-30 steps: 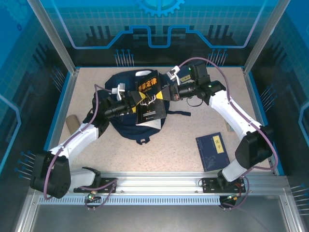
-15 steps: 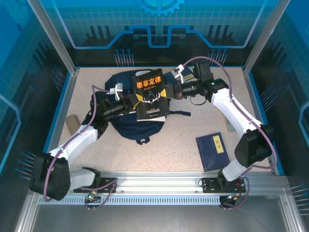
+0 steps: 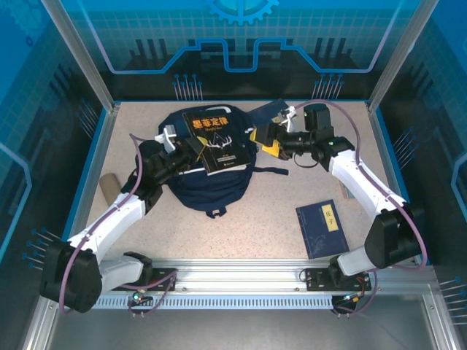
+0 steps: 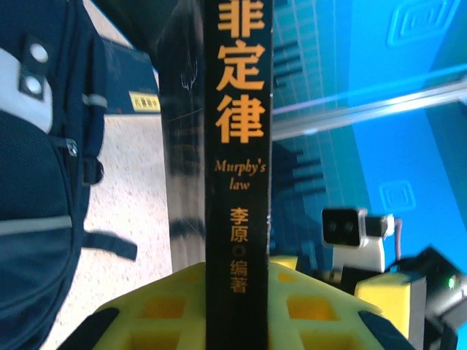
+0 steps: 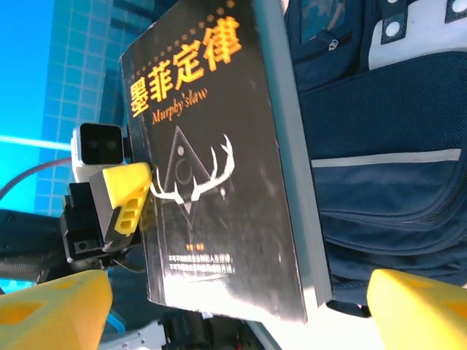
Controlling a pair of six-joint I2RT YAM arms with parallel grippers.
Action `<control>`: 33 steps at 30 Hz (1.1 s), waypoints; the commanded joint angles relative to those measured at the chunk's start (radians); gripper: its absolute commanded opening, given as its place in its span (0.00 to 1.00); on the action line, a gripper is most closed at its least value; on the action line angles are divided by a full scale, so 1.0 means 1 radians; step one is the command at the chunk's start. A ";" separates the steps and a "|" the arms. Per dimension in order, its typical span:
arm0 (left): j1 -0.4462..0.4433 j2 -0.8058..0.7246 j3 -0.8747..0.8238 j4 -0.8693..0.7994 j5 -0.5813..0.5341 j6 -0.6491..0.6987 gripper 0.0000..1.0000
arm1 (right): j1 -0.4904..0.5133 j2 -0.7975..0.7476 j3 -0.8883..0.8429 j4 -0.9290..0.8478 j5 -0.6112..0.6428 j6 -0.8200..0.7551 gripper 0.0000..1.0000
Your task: Pack books, pencil case, and school supplies into a backpack
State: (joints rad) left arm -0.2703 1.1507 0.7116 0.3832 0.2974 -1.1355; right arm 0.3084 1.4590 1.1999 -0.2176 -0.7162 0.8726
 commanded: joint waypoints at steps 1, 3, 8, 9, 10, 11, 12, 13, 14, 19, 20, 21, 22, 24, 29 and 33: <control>-0.007 -0.019 0.026 0.142 -0.161 -0.050 0.13 | 0.041 -0.020 -0.077 0.237 0.033 0.250 0.96; -0.013 -0.020 0.012 0.183 -0.222 -0.073 0.13 | 0.077 -0.013 -0.104 0.309 0.049 0.332 0.97; -0.028 -0.022 -0.018 0.255 -0.315 -0.121 0.13 | 0.164 0.026 -0.173 0.564 0.105 0.551 1.00; -0.034 -0.021 -0.021 0.261 -0.328 -0.128 0.13 | 0.180 0.037 -0.178 0.616 0.111 0.593 1.00; -0.042 -0.019 -0.024 0.274 -0.338 -0.129 0.13 | 0.195 0.053 -0.178 0.664 0.118 0.637 1.00; -0.049 -0.017 -0.027 0.286 -0.347 -0.129 0.13 | 0.208 0.072 -0.172 0.707 0.121 0.674 1.00; -0.053 -0.016 -0.028 0.292 -0.353 -0.130 0.13 | 0.220 0.088 -0.167 0.737 0.123 0.700 1.00; -0.055 -0.012 -0.025 0.297 -0.354 -0.131 0.13 | 0.232 0.103 -0.157 0.764 0.128 0.721 1.00; -0.058 -0.008 -0.024 0.303 -0.357 -0.133 0.13 | 0.244 0.118 -0.150 0.775 0.134 0.739 1.00; -0.075 0.016 -0.038 0.368 -0.377 -0.146 0.13 | 0.281 0.168 -0.136 0.836 0.186 0.814 1.00; -0.075 0.018 -0.042 0.373 -0.378 -0.151 0.13 | 0.282 0.180 -0.133 0.867 0.187 0.825 1.00; -0.075 0.018 -0.048 0.377 -0.380 -0.154 0.13 | 0.280 0.189 -0.129 0.894 0.186 0.833 1.00; -0.078 0.018 -0.055 0.383 -0.383 -0.159 0.13 | 0.281 0.198 -0.121 0.913 0.186 0.839 0.99; -0.081 0.018 -0.073 0.394 -0.395 -0.171 0.13 | 0.280 0.207 -0.106 0.912 0.186 0.838 0.98; -0.083 -0.003 -0.099 0.391 -0.410 -0.173 0.13 | 0.279 0.212 -0.122 0.962 0.217 0.859 0.81; -0.083 -0.022 -0.116 0.376 -0.420 -0.171 0.12 | 0.279 0.211 -0.127 0.961 0.227 0.846 0.68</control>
State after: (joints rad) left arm -0.3454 1.1694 0.6041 0.6636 -0.0975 -1.3087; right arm 0.5827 1.6676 1.0618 0.6754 -0.5137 1.7195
